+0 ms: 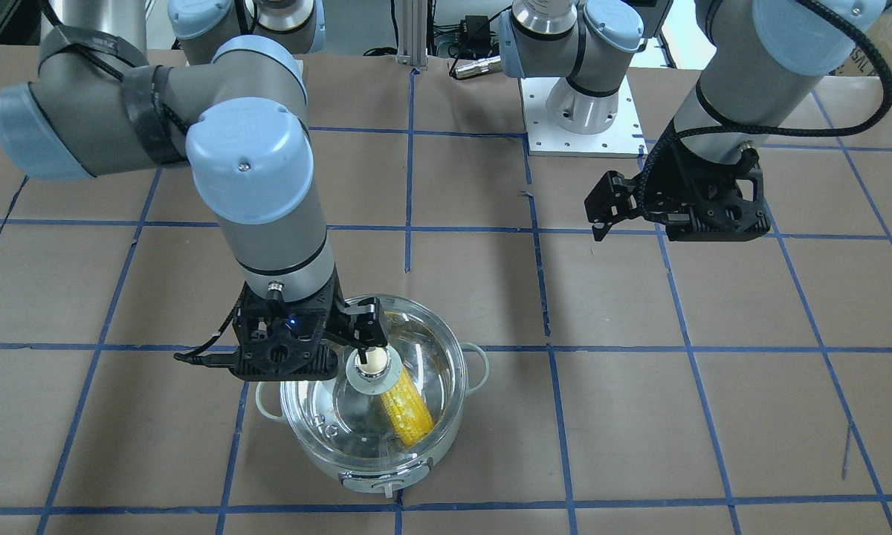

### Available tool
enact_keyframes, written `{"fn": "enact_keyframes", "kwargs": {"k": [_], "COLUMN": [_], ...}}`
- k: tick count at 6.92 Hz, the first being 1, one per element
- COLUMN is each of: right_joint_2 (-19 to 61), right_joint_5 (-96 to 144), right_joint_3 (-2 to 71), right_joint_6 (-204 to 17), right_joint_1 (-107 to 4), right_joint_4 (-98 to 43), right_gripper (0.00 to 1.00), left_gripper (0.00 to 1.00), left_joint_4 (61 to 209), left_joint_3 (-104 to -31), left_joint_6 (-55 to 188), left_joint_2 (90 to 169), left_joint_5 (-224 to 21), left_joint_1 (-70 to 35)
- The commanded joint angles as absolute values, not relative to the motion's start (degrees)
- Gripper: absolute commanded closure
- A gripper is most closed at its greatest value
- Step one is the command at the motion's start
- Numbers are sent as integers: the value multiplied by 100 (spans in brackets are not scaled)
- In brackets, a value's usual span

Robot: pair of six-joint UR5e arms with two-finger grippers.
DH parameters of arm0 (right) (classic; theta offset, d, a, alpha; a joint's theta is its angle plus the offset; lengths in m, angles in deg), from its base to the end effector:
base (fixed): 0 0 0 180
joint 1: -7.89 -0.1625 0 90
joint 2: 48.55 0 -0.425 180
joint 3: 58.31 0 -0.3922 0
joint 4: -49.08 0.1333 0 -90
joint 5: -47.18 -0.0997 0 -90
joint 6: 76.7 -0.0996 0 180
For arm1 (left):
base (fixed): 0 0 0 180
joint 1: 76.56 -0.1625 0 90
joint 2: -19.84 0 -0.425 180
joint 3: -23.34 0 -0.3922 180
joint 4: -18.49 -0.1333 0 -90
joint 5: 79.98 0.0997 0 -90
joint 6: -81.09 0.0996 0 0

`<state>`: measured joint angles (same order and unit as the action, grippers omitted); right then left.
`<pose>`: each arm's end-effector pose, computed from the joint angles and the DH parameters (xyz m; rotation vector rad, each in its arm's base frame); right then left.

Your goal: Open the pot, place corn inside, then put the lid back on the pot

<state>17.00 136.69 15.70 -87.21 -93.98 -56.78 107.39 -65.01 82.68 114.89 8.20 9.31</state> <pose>0.2702 -0.6335 0.4058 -0.0377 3.1019 -0.1942 -0.0983 -0.5330 0.4591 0.0699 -3.1065 -0.0598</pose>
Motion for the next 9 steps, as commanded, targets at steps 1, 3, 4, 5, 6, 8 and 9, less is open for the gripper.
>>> {"fn": "enact_keyframes", "kwargs": {"k": [1, 3, 4, 5, 6, 8, 9], "right_joint_2": [2017, 2272, 2404, 2649, 2947, 3563, 3678], "right_joint_5": [13630, 13630, 13622, 13613, 13569, 13481, 13489], "right_joint_3": [1587, 1631, 1648, 1788, 2163, 2859, 3009], "right_joint_6": [-8173, -7873, -7611, -7295, -7231, -7239, -7239], "right_joint_1": [-9109, -8968, -8793, -8591, -8485, -8466, -8423], "right_joint_4": [-5385, -5157, -4903, -4665, -4698, -4655, -4506], "right_gripper": [0, 0, 0, 0, 0, 0, 0], "left_gripper": [0, 0, 0, 0, 0, 0, 0], "left_joint_4": [10735, 10770, 10788, 10788, 10788, 10788, 10788], "left_joint_3": [-6473, -6368, -6376, -6367, -6367, -6367, -6367], "left_joint_6": [8267, 8267, 8267, 8267, 8267, 8267, 8267], "left_joint_2": [11512, 11538, 11503, 11503, 11503, 11503, 11512], "left_joint_5": [818, 835, 835, 835, 835, 835, 827], "left_joint_1": [931, 931, 931, 931, 931, 931, 931]}}
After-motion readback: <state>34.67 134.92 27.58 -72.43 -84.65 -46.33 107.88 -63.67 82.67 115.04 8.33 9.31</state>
